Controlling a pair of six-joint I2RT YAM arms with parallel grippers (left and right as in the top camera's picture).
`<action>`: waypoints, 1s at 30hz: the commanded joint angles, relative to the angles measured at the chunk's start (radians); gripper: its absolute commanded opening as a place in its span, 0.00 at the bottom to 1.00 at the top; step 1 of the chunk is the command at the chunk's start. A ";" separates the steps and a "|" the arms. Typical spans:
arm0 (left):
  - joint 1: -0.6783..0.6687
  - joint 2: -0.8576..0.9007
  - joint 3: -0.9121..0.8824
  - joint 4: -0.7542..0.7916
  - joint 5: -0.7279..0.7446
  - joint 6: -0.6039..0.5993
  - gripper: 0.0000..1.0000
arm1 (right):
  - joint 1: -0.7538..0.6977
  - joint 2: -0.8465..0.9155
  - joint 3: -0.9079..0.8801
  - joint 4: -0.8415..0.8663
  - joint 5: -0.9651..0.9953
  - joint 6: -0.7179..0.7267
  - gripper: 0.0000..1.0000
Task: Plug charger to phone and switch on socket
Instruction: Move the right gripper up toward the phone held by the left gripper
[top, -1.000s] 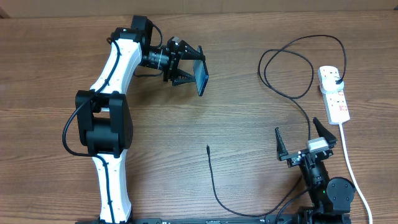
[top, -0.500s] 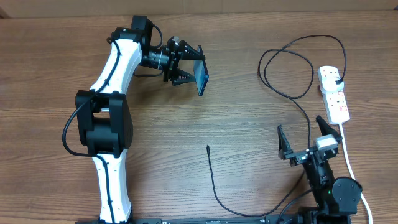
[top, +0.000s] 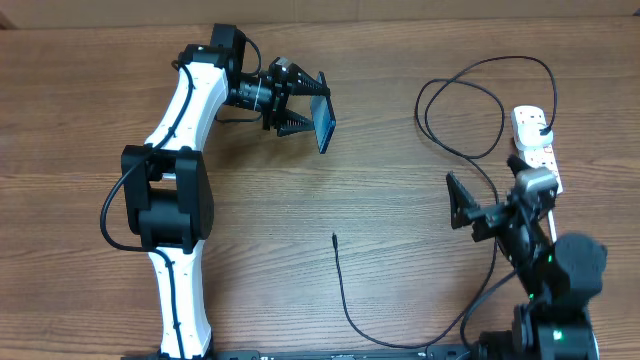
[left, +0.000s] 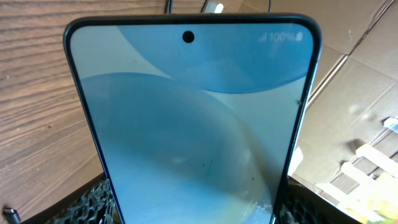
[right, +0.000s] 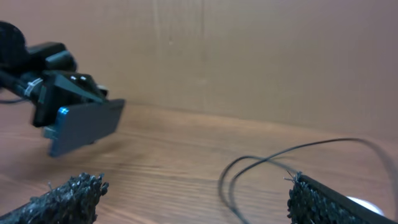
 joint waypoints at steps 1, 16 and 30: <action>-0.008 0.005 0.033 0.021 0.014 -0.013 0.04 | 0.004 0.105 0.085 -0.003 -0.101 0.096 1.00; -0.020 0.005 0.033 0.132 -0.058 -0.167 0.04 | 0.004 0.549 0.230 0.109 -0.410 0.525 1.00; -0.101 0.005 0.033 0.291 -0.141 -0.382 0.04 | 0.004 0.653 0.230 0.195 -0.461 0.612 1.00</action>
